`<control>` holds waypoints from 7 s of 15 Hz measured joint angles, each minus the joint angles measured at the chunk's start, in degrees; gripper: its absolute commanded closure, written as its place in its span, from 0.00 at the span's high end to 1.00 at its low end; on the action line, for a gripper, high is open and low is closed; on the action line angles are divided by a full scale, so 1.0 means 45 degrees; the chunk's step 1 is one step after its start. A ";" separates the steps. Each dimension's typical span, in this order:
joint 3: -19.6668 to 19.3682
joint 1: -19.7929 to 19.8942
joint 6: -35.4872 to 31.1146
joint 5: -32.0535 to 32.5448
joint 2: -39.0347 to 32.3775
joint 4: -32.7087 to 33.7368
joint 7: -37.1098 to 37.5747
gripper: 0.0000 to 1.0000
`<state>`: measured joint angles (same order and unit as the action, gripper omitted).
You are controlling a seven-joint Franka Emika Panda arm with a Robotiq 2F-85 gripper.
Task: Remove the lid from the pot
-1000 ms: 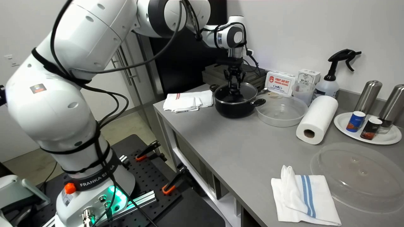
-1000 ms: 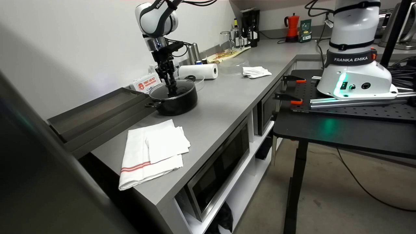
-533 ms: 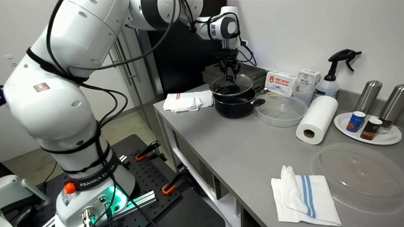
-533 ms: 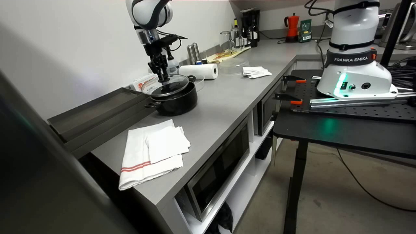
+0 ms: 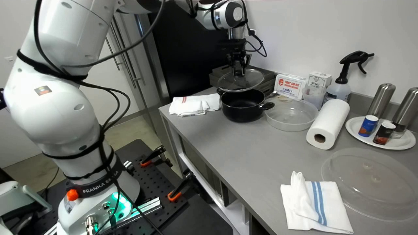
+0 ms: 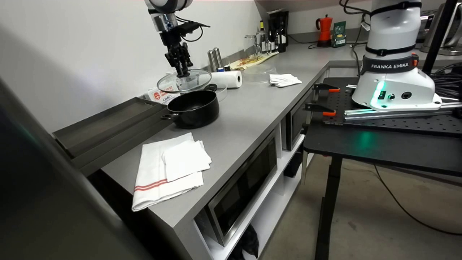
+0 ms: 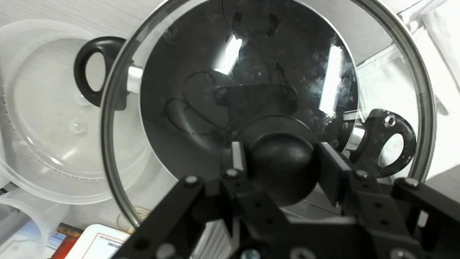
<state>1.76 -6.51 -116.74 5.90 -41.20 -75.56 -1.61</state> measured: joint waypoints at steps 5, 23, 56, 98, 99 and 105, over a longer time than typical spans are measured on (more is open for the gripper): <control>-0.0232 0.0676 -0.0141 -0.0031 0.1468 -0.1696 0.0000 0.25; -0.1285 0.3981 -0.2467 -0.3280 0.6000 -0.8297 -0.1286 0.25; -0.1763 0.4939 -0.2709 -0.4160 0.0129 -0.4109 -0.0779 0.25; -0.1440 0.6179 -0.1544 -0.4177 -0.2547 -0.1606 -0.0195 1.00; -0.1379 0.6177 -0.1547 -0.4177 -0.2536 -0.1606 -0.0195 1.00; -0.1209 0.6084 -0.1558 -0.4175 -0.2099 -0.1705 -0.0343 1.00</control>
<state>-3.68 20.87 -123.75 -12.89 -50.65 -83.24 -3.15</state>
